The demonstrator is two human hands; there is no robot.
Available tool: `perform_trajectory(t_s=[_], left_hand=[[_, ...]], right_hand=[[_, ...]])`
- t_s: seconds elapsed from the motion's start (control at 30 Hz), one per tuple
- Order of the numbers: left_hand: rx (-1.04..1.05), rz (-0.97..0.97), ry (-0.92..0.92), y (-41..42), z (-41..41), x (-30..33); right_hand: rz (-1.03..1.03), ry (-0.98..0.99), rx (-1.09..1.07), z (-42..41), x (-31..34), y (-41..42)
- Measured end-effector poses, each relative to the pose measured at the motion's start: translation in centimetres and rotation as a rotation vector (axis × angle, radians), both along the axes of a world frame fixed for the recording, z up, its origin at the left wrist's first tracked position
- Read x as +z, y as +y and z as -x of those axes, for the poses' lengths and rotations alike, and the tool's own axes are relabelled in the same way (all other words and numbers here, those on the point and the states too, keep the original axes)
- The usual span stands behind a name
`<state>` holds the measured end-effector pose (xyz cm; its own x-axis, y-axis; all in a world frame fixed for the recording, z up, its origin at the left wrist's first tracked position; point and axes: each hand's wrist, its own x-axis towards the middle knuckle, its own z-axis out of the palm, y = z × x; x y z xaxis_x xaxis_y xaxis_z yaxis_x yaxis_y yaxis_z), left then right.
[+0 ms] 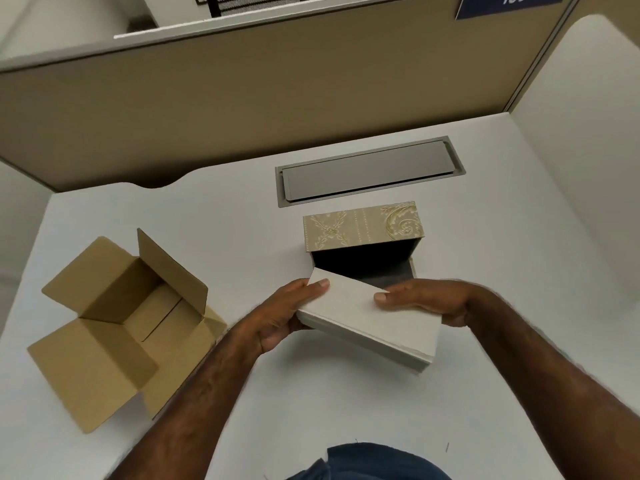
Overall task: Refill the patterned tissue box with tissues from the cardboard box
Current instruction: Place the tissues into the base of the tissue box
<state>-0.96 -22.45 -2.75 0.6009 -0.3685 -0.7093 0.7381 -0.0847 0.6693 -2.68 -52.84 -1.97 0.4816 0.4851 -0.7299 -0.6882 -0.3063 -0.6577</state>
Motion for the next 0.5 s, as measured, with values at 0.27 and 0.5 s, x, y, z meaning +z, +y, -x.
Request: perform_trajectory(t_s=[0.27,0.5], left_hand=[[0.177,-0.016,-0.002,-0.3,-1.0,-2.4],[0.188,-0.127,-0.039,-2.9,-1.5,-3.9]], right_hand=[[-0.011,-0.059,-0.32,0.0,-2.7,-3.8],[0.029,-0.132,-0.674,0.1,-5.1,-3.4]])
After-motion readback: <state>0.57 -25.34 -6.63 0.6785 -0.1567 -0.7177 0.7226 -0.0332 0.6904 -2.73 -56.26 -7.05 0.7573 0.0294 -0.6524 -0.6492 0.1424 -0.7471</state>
